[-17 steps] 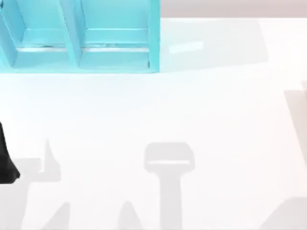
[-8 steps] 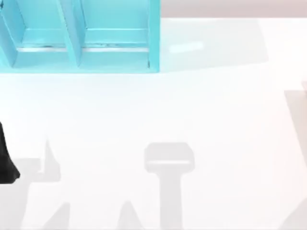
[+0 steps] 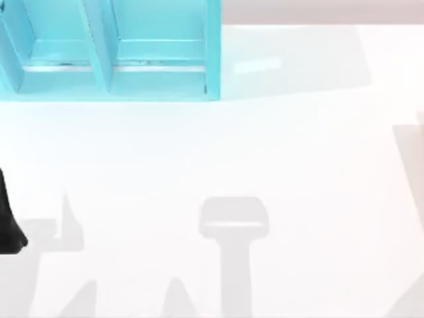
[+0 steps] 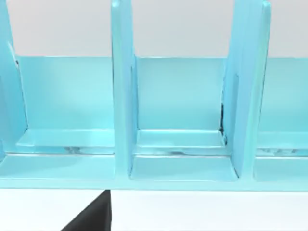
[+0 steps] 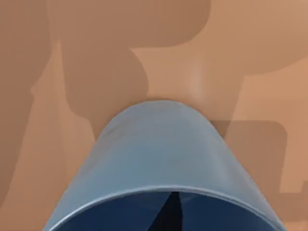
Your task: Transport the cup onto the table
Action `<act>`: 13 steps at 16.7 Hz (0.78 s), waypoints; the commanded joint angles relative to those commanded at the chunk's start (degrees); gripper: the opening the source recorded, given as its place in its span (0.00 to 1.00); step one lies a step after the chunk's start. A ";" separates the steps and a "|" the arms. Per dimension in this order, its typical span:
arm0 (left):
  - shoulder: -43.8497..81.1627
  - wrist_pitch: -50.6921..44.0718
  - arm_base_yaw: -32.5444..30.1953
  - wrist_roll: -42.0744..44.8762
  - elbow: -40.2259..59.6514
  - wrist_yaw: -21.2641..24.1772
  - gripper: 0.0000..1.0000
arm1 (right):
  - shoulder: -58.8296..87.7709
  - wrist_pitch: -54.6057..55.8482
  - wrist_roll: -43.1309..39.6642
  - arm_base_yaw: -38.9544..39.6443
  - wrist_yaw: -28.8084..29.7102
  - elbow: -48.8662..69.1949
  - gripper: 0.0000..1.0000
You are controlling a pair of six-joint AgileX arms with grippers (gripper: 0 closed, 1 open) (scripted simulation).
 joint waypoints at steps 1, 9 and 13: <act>0.00 0.00 0.00 0.00 0.00 0.00 1.00 | 0.00 0.00 0.00 0.00 0.00 0.00 0.32; 0.00 0.00 0.00 0.00 0.00 0.00 1.00 | 0.00 0.00 0.00 0.00 0.00 0.00 0.00; 0.00 0.00 0.00 0.00 0.00 0.00 1.00 | 0.00 0.00 0.00 0.00 0.00 0.00 0.00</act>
